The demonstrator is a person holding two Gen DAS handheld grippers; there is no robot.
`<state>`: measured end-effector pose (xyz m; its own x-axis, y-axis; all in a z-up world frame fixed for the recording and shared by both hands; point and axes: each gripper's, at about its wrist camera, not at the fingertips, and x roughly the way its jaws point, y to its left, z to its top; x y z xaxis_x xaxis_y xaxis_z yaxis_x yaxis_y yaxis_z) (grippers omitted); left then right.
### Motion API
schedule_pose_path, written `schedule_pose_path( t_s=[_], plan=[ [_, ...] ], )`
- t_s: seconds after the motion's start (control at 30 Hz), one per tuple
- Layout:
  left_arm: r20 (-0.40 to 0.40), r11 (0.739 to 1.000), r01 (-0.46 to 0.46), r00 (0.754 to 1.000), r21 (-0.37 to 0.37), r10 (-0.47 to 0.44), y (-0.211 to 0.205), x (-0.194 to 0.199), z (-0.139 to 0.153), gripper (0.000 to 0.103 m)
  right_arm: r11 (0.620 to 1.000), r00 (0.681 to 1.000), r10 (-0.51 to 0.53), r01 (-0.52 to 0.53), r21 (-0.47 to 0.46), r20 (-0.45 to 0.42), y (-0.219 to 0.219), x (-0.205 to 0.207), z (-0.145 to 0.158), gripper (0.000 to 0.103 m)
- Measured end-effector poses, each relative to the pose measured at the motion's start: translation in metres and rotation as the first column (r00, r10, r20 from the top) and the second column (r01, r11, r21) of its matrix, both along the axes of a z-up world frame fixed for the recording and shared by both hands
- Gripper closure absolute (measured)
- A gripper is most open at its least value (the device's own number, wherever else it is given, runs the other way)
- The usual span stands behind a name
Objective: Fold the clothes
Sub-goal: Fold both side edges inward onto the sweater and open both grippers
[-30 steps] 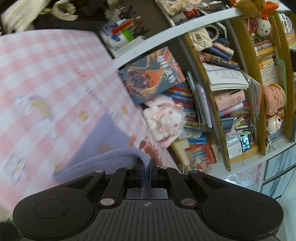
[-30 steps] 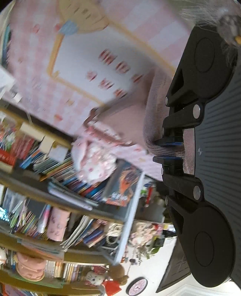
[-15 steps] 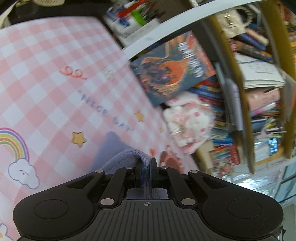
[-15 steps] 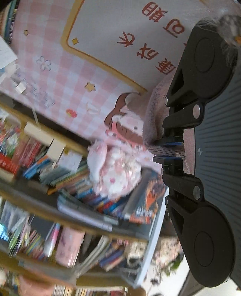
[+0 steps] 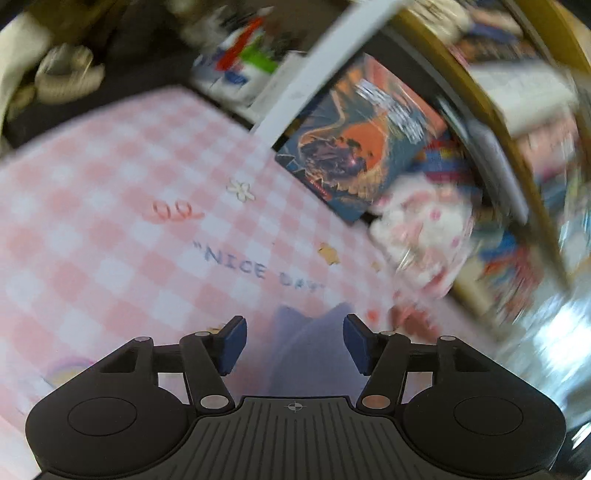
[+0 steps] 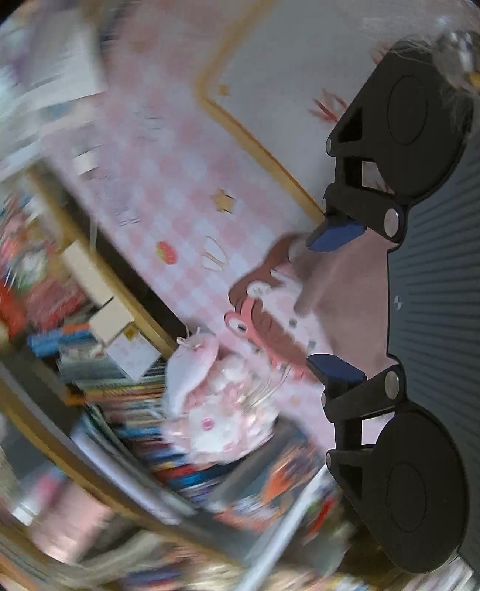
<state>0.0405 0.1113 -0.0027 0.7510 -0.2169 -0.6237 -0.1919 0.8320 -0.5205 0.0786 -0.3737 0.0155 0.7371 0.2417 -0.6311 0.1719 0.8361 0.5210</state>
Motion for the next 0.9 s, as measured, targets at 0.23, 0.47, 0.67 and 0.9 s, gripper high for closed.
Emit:
schedule_pose_path(
  t_s=[0.23,0.47,0.67,0.9],
  plan=[
    [-0.040,0.978,0.128,0.992,0.163,-0.123,-0.031,0.003,-0.014,0.056,0.972,0.997,0.043,-0.056,-0.227,-0.062,0.015,-0.011,-0.028,0.071],
    [-0.025,0.987,0.145,0.989,0.069,-0.143,-0.018,0.005,-0.005,0.099,0.995,0.998,0.031,-0.035,-0.092,-0.046,0.002,-0.005,-0.030,0.097],
    [-0.100,0.993,0.107,0.990,0.056,-0.101,-0.011,0.018,-0.035,0.097,0.992,0.997,0.024,-0.032,-0.122,-0.071,0.004,0.002,-0.039,0.097],
    [-0.075,0.994,0.059,0.996,0.096,-0.052,-0.009,0.010,-0.029,0.080,0.975,0.995,0.037,-0.057,-0.215,-0.095,0.011,0.006,-0.045,0.088]
  ],
)
